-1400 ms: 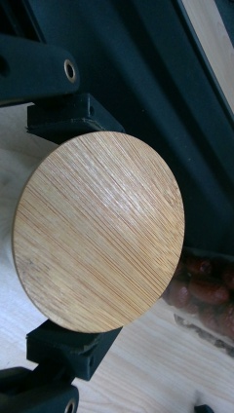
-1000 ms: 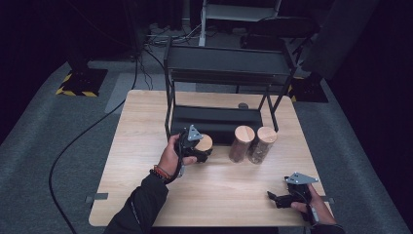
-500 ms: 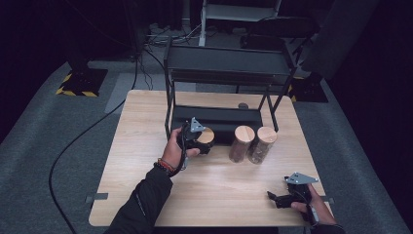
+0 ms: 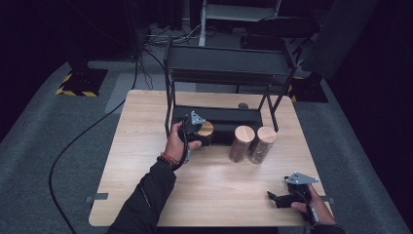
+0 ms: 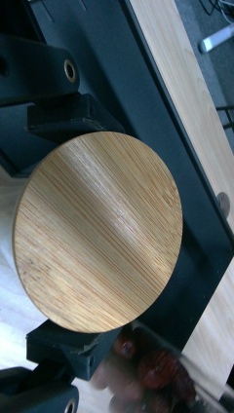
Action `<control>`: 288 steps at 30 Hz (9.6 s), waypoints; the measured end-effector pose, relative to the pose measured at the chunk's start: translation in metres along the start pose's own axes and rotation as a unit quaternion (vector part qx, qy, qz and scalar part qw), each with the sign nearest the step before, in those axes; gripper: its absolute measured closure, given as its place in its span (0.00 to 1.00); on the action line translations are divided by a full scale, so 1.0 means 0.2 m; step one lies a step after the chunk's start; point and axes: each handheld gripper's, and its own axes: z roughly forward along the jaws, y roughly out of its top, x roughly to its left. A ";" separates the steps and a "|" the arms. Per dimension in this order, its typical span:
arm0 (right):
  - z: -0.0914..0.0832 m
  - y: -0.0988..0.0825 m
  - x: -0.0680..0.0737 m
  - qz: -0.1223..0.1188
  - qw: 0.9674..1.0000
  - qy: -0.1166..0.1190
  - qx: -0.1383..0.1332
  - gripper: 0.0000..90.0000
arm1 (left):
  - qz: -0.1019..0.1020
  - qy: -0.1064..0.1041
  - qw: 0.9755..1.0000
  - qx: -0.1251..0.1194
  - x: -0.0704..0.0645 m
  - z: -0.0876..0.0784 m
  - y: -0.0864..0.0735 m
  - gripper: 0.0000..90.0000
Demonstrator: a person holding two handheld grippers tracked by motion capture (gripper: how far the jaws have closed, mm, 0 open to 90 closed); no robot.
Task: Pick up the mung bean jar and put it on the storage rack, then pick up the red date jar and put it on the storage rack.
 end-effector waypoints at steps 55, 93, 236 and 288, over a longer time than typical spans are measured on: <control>0.00 0.00 0.00 0.000 1.000 0.001 0.000 0.00 | -0.061 0.077 0.995 0.001 0.02 0.25 0.01 0.27; 0.00 0.00 0.00 0.000 1.000 0.001 0.000 0.00 | -0.009 0.080 0.997 0.017 -0.01 0.17 0.01 0.02; 0.00 0.00 0.00 0.000 1.000 0.000 0.000 0.00 | 0.047 0.049 0.995 0.070 0.00 -0.52 -0.83 0.01; -0.06 0.09 0.08 0.019 1.000 -0.015 0.004 0.03 | 0.000 0.019 0.996 0.085 0.12 -0.54 -0.83 0.00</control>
